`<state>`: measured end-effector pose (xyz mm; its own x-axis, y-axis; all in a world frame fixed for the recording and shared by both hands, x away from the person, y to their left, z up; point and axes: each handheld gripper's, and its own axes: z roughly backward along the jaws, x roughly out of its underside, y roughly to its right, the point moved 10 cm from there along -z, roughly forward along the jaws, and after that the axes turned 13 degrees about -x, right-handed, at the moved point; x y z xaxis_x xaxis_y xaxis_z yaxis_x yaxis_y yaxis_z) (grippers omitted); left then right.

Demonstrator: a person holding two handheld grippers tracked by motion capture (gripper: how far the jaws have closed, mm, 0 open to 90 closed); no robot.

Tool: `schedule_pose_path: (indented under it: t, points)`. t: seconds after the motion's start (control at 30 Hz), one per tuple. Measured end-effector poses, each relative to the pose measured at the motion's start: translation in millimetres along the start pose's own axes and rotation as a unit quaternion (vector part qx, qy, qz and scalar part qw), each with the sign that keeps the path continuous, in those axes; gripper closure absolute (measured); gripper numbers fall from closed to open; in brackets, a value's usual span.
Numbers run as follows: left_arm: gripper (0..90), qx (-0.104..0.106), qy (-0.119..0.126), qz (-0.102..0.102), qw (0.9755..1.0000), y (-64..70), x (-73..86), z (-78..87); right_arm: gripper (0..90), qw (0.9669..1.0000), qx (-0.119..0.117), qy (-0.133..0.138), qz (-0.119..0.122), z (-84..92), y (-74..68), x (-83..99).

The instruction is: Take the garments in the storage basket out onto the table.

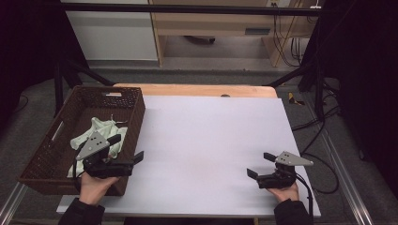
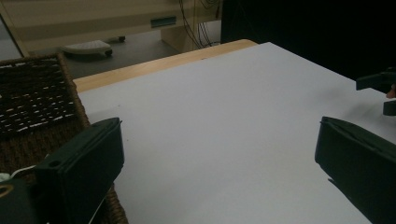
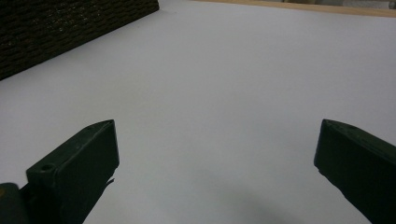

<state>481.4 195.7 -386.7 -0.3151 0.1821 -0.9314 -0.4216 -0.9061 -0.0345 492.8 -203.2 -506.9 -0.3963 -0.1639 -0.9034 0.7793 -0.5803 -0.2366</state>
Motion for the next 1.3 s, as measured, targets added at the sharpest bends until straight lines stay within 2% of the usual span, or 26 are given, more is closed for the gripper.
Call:
schedule_pose_path:
  t: [0.2,0.6,0.77,1.0,1.3]
  points:
    - [1.0,-0.008,0.003,0.009,0.9999,-11.6,-2.2,3.6,0.6,1.0000,0.000,0.000,0.001,-0.1,0.0,0.0]
    - [1.0,-0.039,0.011,0.029,0.9988,-45.0,-8.7,15.2,0.6,1.0000,0.000,0.000,-0.001,0.2,-0.5,-0.2]
    - [1.0,-0.048,0.014,0.036,0.9981,-53.1,-11.0,18.1,0.6,1.0000,0.000,-0.001,-0.001,-0.8,-0.5,0.4]
    - [1.0,-0.058,0.013,0.037,0.9976,-63.8,-14.2,19.8,0.6,1.0000,0.001,-0.002,-0.001,-0.8,-0.1,0.7]
    - [1.0,-0.080,0.004,0.041,0.9960,-85.0,-16.9,18.9,0.6,1.0000,0.001,-0.002,-0.001,-0.3,-0.1,0.7]
